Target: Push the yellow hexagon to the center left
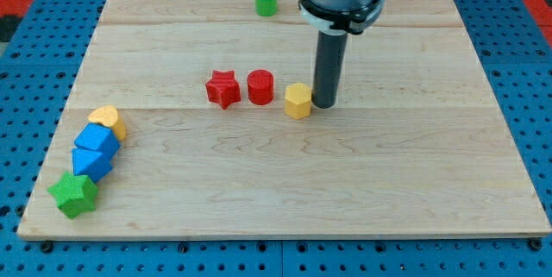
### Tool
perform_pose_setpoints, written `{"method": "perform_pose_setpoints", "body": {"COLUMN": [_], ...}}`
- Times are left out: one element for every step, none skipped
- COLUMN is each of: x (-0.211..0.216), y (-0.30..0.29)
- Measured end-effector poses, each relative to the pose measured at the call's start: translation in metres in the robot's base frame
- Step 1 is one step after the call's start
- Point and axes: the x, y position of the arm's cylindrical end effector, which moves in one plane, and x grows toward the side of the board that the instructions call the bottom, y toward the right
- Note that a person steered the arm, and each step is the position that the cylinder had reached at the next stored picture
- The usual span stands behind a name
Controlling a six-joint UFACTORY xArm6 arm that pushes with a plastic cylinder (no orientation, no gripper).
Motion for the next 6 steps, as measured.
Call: {"method": "perform_pose_setpoints", "body": {"x": [0.014,0.002,-0.014,0.01,0.055,0.067], "y": [-0.026,0.006,0.004,-0.035,-0.079,-0.072]}}
